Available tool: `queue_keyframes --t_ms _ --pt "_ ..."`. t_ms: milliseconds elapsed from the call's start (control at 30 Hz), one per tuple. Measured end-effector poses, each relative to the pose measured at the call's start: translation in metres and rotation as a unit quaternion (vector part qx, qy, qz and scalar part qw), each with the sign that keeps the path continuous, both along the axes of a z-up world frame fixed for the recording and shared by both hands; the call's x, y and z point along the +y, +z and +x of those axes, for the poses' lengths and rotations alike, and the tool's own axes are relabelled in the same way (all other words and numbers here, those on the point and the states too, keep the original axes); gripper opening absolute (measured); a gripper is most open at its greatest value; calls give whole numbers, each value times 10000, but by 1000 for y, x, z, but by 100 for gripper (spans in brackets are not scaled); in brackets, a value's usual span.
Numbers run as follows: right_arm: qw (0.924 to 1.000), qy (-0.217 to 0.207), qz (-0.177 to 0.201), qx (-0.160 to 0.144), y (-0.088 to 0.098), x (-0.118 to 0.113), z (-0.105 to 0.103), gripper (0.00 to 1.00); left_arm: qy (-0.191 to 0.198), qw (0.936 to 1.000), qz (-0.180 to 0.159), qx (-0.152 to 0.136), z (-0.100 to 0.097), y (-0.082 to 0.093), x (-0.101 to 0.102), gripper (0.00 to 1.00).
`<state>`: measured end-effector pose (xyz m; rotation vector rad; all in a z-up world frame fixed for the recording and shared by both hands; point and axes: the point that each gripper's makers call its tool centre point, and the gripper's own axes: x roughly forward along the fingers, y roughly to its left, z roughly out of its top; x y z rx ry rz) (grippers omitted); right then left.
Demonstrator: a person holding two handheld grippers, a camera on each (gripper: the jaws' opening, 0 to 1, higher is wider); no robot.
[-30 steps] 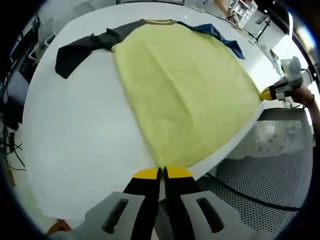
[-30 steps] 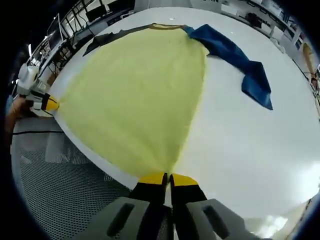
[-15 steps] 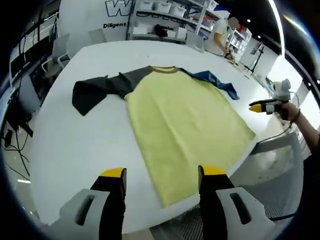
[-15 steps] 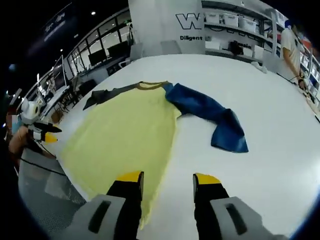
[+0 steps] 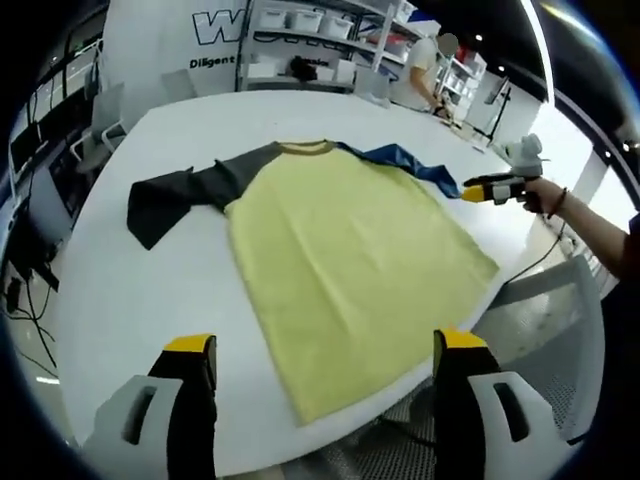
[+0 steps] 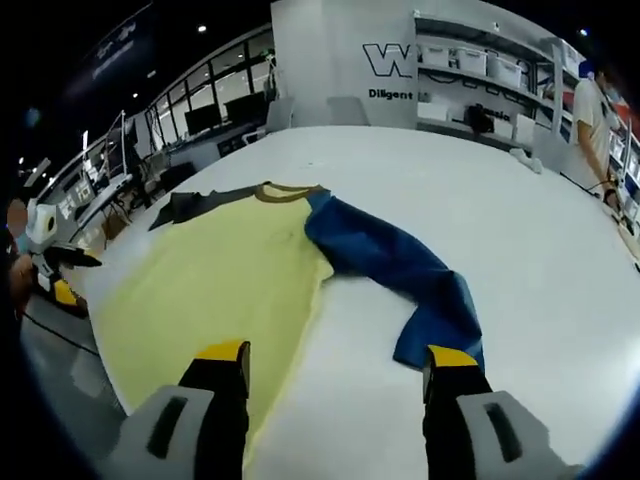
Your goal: Fold the garment on the visible template until the final outline fits inside the template.
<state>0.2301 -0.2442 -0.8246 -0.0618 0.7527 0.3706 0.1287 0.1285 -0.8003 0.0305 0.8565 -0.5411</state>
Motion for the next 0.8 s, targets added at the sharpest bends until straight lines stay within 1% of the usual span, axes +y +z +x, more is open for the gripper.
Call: queue_keyframes --t_ms 67,167,200,233,267,333,400,467,500,533,600,667,733,767,800 --pt "10000 3 -59 -29 -4 -5 7 63 2 10000 -15 -15 0 3 -3 94" --pt "9999 -20 -137 29 -12 -14 15 61 -28 9999 -74 -117 1 8 -9 99" --pt "9999 -61 -102 76 -13 -16 17 60 -69 9999 -71 -141 1 9 -10 99" --pt "9997 -135 -74 163 -16 -18 18 59 -82 9997 -38 -205 1 12 -11 99" --pt "9998 -140 -66 146 -16 -19 19 58 -1 9995 -17 -324 5 14 -8 99" --pt "9996 -202 -151 154 -17 -22 21 53 6 9996 -22 -286 5 14 -7 99" --pt "9992 -163 -341 120 -18 -26 25 49 47 9995 -43 -316 4 17 -6 99" --pt "9991 -163 -357 133 -19 -27 24 45 26 9993 -68 -354 4 19 -7 98" --pt "9989 -160 -367 234 -21 -28 22 44 58 9994 -78 -344 3 19 -7 98" --pt "9989 -186 -356 232 -23 -28 21 44 72 9994 -84 -336 3 19 -6 98" --pt "9986 -182 -414 272 -27 -29 20 41 132 9995 -98 -260 2 17 -4 97" --pt "9970 -74 -696 333 -33 -33 17 36 115 9996 -129 -205 -1 16 -5 95" --pt "9952 20 -905 377 -38 -35 15 29 46 9995 -150 -257 -2 19 -7 95" --pt "9947 29 -948 388 -41 -36 15 28 31 9996 -135 -259 -2 19 -7 95" --pt "9964 -88 -797 288 -37 -36 17 26 28 9997 -75 -244 -2 19 -6 95"
